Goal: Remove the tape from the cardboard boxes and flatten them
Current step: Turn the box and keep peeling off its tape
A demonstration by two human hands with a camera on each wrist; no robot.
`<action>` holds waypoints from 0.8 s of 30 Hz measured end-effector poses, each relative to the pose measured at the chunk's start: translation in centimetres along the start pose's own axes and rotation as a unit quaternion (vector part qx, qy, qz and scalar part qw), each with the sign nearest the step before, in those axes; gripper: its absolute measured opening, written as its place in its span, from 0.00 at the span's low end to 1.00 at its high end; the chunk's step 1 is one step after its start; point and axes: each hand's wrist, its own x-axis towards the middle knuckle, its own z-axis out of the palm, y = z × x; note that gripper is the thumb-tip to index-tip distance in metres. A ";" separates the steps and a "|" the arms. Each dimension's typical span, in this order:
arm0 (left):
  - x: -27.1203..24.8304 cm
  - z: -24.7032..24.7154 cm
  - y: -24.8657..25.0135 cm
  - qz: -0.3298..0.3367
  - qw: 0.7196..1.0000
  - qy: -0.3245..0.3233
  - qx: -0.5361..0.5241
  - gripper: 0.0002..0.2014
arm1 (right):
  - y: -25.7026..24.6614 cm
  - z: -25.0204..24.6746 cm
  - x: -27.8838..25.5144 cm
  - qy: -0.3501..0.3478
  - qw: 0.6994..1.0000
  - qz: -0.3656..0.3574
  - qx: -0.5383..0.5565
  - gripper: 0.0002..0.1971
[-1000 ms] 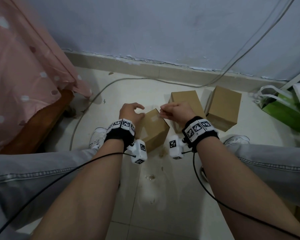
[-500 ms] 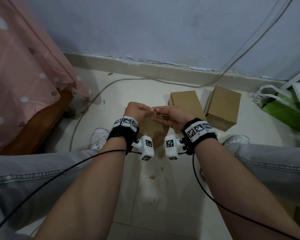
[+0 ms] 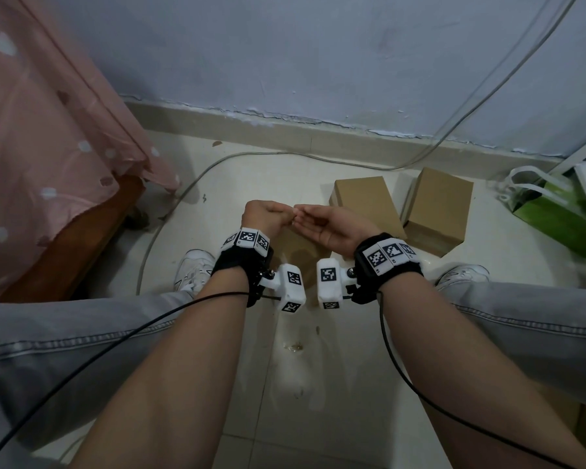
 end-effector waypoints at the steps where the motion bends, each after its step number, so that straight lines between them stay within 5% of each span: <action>1: -0.1 0.1 0.2 -0.001 1.000 0.000 -0.002 0.01 | 0.0 0.1 -0.1 -0.001 1.000 0.003 0.004 0.08; 9: -0.6 0.8 1.0 -0.095 0.974 -0.009 -0.205 0.03 | 0.2 0.3 0.0 0.000 1.000 0.008 0.010 0.11; 24: -0.5 0.4 1.0 -0.108 0.982 0.038 -0.149 0.08 | 0.4 0.9 -0.3 -0.011 1.000 0.014 -0.013 0.12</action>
